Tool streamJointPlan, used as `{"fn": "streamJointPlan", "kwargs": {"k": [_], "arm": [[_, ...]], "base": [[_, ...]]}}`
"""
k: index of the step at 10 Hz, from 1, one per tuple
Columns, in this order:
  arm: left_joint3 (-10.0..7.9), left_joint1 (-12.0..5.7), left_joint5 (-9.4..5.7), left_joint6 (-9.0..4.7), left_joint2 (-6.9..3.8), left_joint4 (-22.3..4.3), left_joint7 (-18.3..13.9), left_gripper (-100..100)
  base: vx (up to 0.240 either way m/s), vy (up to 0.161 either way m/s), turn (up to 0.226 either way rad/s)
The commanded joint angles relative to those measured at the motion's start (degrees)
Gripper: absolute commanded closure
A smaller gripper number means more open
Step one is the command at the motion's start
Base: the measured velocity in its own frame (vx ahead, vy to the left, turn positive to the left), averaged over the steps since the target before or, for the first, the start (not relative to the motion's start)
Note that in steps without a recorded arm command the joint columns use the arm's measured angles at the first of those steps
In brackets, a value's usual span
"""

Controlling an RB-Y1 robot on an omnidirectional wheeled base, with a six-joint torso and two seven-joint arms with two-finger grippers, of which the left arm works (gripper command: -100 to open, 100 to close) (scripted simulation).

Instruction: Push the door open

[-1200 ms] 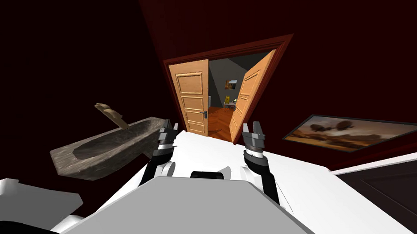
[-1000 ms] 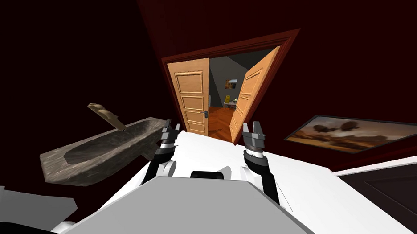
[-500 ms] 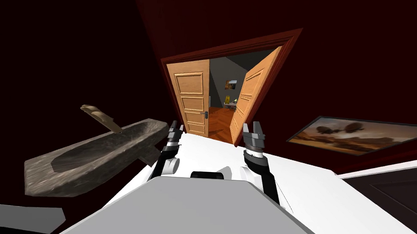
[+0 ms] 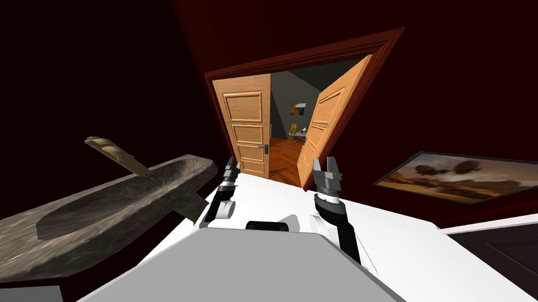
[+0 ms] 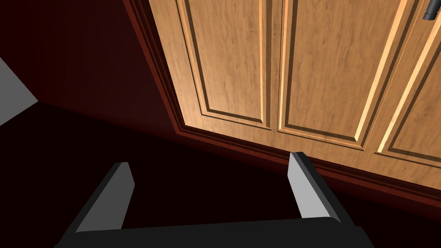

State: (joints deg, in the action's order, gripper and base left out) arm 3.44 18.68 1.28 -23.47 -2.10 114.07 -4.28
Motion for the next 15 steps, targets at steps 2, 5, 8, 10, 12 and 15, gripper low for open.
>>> {"fn": "streamJointPlan", "kwargs": {"k": [2, 5, 8, 10, 12, 15], "arm": [[-0.09, -1.98, -0.11, -0.29, -0.30, -3.50, 0.18, -100], [-0.21, -5.91, -0.30, -0.45, -0.68, -9.20, 0.54, -100], [-0.29, -8.65, -0.44, -0.57, -0.87, -13.53, 0.79, -100], [-0.34, -10.06, -0.50, -0.62, -0.93, -16.50, 0.91, -100], [-0.43, -12.91, -0.64, -0.74, -1.04, -20.41, 1.17, -100], [-0.52, -15.82, -0.79, -0.86, -1.03, -24.86, 1.43, -100]], "base": [[0.082, 0.031, -0.008], [0.072, 0.018, -0.009], [0.069, 0.021, -0.007], [0.059, 0.021, -0.008], [0.085, 0.021, -0.013], [0.067, 0.031, -0.009]]}}
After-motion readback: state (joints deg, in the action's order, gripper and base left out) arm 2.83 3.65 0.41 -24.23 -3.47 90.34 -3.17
